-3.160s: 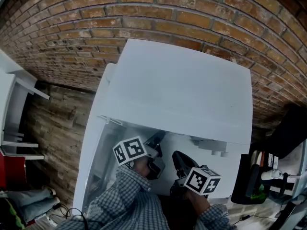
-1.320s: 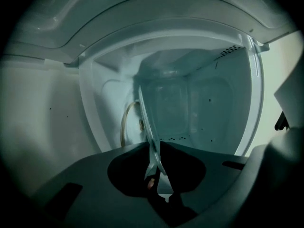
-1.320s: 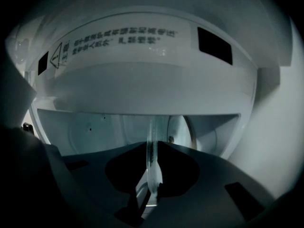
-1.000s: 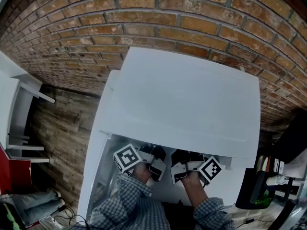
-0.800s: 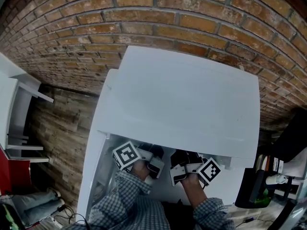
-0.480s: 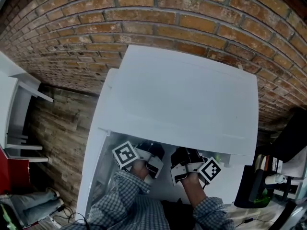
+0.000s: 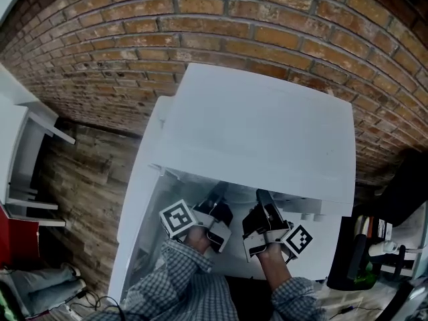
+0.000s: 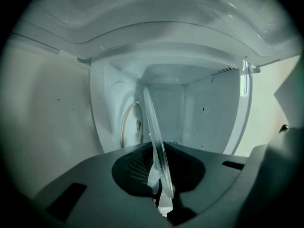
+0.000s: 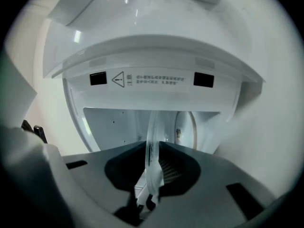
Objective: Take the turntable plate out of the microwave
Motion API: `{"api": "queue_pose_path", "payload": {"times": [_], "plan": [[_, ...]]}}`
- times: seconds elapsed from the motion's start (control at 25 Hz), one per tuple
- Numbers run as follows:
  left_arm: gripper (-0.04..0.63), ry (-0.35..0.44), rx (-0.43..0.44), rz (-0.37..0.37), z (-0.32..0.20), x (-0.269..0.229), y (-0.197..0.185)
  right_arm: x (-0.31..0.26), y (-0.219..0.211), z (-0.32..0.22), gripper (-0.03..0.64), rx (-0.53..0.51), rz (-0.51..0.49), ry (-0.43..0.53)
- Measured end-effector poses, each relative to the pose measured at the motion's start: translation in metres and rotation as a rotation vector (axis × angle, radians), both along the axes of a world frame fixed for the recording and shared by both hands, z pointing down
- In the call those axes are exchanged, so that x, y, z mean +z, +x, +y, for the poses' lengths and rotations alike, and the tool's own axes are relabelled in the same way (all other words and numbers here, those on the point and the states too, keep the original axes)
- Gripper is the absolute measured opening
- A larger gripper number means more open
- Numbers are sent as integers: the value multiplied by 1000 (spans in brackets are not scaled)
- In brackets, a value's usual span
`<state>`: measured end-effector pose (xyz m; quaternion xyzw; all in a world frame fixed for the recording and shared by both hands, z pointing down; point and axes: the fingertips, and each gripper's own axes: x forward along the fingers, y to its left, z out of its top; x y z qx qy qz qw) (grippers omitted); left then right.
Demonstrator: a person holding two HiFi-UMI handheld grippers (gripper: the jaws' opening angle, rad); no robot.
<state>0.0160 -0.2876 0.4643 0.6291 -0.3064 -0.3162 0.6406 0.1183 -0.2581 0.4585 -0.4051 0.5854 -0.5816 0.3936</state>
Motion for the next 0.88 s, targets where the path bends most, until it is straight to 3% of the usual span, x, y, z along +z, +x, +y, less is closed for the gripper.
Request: {"api": "queue_pose_path", "payload": {"times": [0.56,0.88], "plan": [[43,4,30,11,57,-15,-14,-11,-15,59,61,27,-26,75],[43,14,2,19,94,-22,-18,-16,-19,93,61,-11,-36,91]]}}
